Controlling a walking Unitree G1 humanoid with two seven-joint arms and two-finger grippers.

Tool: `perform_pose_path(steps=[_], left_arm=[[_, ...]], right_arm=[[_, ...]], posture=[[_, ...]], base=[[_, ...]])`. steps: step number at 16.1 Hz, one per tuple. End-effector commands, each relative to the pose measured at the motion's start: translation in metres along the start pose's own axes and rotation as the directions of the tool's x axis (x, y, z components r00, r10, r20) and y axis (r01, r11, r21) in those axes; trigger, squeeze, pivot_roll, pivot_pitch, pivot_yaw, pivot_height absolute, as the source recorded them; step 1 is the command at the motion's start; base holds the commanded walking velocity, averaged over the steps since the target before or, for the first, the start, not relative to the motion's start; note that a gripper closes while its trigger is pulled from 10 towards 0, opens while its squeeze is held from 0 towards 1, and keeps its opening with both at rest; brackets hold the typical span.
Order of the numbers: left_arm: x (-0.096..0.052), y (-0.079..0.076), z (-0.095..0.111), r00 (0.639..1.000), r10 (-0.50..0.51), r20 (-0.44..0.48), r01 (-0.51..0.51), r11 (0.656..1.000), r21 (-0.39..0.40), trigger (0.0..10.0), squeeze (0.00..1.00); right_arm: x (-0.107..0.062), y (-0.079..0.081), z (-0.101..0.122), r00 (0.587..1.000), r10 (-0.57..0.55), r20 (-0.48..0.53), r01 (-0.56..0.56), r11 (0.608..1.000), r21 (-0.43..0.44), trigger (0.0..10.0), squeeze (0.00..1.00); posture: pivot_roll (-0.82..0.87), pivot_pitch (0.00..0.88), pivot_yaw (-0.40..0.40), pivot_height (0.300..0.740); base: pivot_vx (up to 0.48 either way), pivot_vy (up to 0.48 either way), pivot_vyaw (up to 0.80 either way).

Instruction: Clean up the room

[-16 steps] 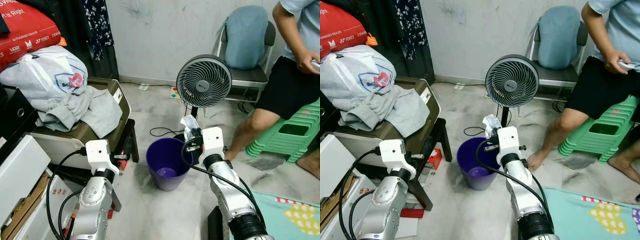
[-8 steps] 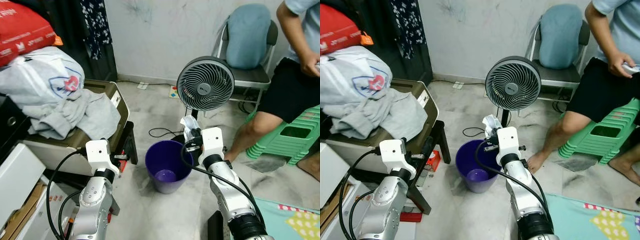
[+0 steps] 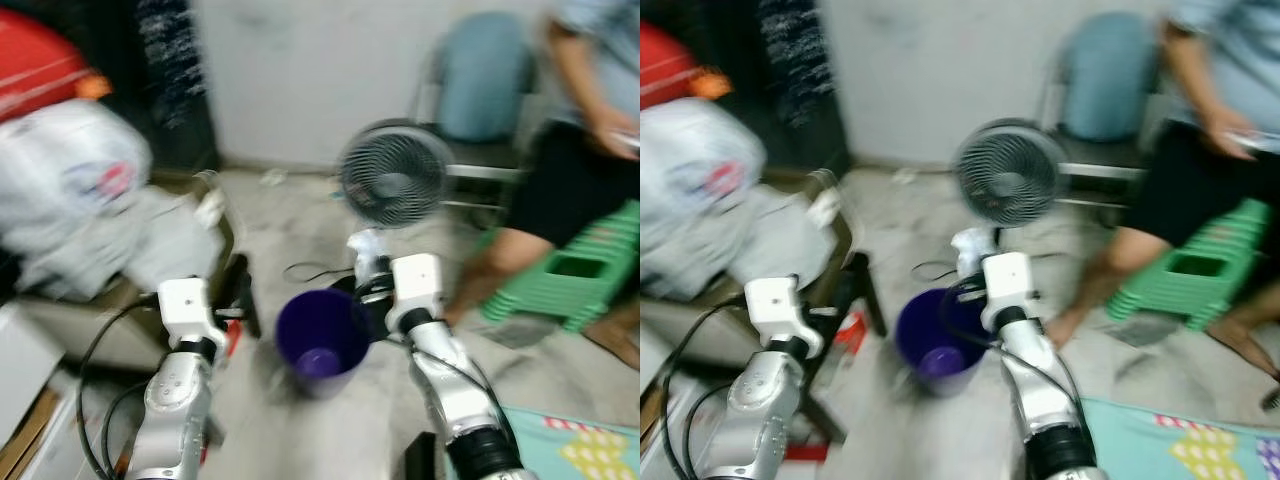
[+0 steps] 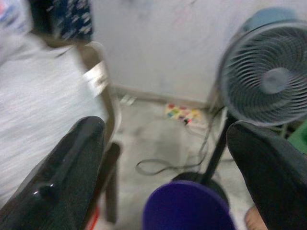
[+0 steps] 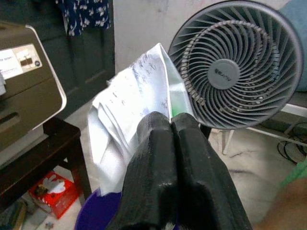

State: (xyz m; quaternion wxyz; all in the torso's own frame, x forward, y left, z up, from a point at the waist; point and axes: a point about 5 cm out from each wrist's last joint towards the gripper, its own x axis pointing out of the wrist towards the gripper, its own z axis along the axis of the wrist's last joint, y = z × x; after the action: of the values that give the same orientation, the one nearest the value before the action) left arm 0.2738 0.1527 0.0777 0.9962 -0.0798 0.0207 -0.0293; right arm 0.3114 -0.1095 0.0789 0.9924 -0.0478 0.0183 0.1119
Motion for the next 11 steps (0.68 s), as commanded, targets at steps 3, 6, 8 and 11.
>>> perform_pose_path(steps=[3, 6, 8, 11], left_arm=[[0.0008, -0.0103, -0.0019, 1.0, -0.026, -0.004, 0.026, 1.0, -0.016, 10.0, 0.0], [0.001, -0.0102, -0.0019, 1.0, -0.025, -0.004, 0.025, 1.0, -0.016, 10.0, 0.0], [0.0011, -0.0103, -0.0018, 1.0, -0.025, -0.004, 0.025, 1.0, -0.016, 10.0, 0.0], [0.0013, -0.0098, -0.0024, 1.0, -0.017, -0.006, 0.017, 1.0, -0.017, 10.0, 0.0]], right_arm=[[-0.0001, -0.0106, -0.0002, 1.0, -0.023, -0.002, 0.023, 1.0, -0.012, 10.0, 0.0], [0.0004, -0.0105, -0.0001, 1.0, -0.02, -0.001, 0.02, 1.0, -0.014, 10.0, 0.0], [0.0006, -0.0107, 0.0, 1.0, -0.019, -0.001, 0.019, 1.0, -0.015, 10.0, 0.0], [0.0017, -0.009, 0.001, 1.0, -0.011, 0.005, 0.011, 1.0, -0.029, 10.0, 0.0]], posture=[[-0.06, 0.0, -0.026, 0.74], [-0.06, 0.0, -0.028, 0.74], [-0.06, 0.0, -0.028, 0.74], [-0.06, 0.0, -0.028, 0.74]], base=[[0.305, 0.0, 0.0], [0.306, 0.0, 0.0], [0.307, 0.0, 0.0], [0.203, 0.0, 0.0]])
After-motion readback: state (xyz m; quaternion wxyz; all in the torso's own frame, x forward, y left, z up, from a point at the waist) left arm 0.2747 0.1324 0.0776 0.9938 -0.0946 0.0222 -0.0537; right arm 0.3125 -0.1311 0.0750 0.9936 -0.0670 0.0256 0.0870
